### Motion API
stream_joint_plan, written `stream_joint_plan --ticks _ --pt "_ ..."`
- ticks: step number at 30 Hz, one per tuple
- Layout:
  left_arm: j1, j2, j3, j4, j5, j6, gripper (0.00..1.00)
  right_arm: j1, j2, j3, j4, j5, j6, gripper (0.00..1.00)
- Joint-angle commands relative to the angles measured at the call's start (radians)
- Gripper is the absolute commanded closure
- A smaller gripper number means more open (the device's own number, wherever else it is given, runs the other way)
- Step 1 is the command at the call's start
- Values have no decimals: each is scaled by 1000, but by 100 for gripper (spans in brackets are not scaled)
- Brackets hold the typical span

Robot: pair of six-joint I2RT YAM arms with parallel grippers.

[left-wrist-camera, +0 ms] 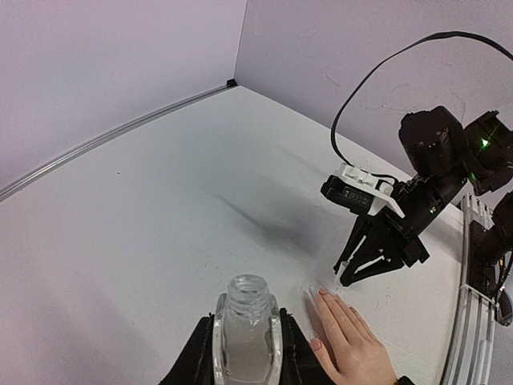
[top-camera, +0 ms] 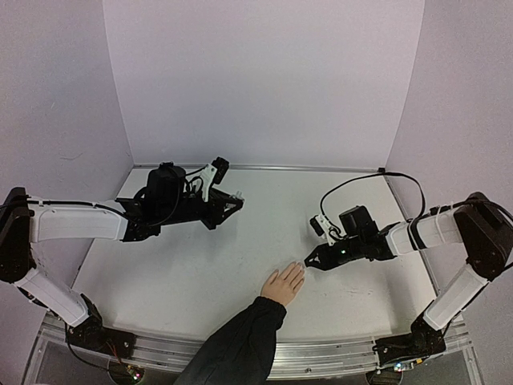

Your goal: Paint the nails

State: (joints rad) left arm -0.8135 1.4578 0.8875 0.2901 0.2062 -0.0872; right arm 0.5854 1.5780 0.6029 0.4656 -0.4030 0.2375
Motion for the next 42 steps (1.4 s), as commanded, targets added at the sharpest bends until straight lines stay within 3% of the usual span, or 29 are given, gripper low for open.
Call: stream_joint_plan --ticks 1,29,37,42 --pt "-6 -10 25 67 7 -2 100 5 7 32 -10 9 5 100" --pt "-6 -11 21 67 4 -2 100 6 -33 24 38 89 34 100" --pt "-6 -45 2 67 -11 -10 100 5 -135 -16 -10 40 39 100" --pt "-6 -53 -4 67 -5 -16 100 6 -118 -21 -36 18 25 100"
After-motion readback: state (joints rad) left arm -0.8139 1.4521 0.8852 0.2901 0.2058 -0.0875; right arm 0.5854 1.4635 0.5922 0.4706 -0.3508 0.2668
